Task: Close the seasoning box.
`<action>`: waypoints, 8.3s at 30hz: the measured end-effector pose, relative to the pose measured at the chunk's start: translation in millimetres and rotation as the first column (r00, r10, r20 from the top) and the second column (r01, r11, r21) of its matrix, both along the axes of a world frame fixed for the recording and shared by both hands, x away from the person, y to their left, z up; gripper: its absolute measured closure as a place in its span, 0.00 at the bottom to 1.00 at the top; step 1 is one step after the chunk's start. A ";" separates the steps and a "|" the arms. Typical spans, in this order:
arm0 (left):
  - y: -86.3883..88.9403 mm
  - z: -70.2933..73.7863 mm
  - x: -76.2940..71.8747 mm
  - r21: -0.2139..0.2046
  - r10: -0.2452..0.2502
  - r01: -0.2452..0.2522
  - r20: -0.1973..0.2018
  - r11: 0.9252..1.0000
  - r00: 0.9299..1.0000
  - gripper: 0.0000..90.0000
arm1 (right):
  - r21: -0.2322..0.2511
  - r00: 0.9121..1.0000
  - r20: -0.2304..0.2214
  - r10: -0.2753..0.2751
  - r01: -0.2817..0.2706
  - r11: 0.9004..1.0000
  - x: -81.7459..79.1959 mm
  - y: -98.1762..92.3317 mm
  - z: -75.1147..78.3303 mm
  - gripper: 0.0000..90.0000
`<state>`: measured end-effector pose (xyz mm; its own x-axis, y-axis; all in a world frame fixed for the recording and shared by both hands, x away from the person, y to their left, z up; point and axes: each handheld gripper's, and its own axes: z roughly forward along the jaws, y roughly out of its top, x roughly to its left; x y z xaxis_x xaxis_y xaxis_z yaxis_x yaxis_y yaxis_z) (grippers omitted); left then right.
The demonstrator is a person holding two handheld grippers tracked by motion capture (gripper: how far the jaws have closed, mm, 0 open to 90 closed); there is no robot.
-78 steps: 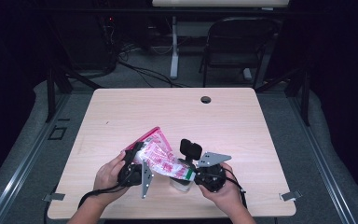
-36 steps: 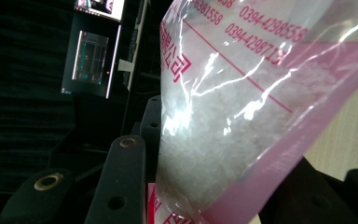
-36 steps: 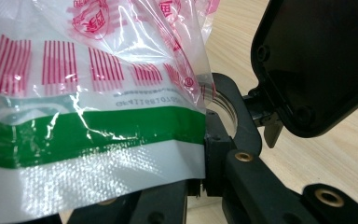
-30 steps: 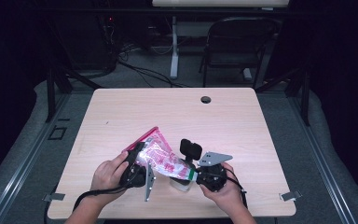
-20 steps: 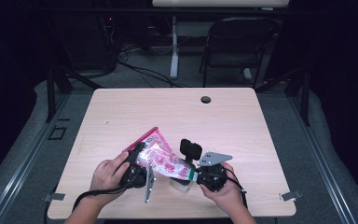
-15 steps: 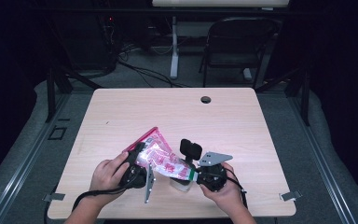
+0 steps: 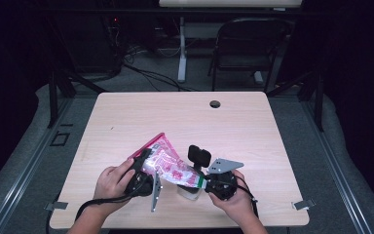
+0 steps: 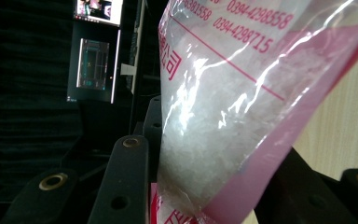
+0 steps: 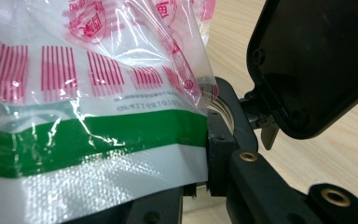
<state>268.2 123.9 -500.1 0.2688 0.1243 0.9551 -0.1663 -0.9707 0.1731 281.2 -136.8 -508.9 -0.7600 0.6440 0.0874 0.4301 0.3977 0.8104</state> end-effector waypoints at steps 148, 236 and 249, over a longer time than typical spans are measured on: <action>-15.0 15.1 -13.4 0.069 -0.040 0.034 0.080 0.997 0.996 0.77 | -0.015 1.000 0.002 -0.022 0.022 1.000 -1.9 1.5 -5.7 0.99; -20.0 20.0 -16.6 0.060 -0.048 0.042 0.107 0.997 0.993 0.79 | 0.033 0.998 0.009 -0.054 0.054 0.998 -2.0 3.1 -4.8 0.96; -21.9 20.5 -19.9 0.072 -0.060 0.051 0.126 0.996 0.990 0.79 | 0.006 0.998 -0.002 -0.070 0.070 0.998 -1.9 4.7 -5.4 1.00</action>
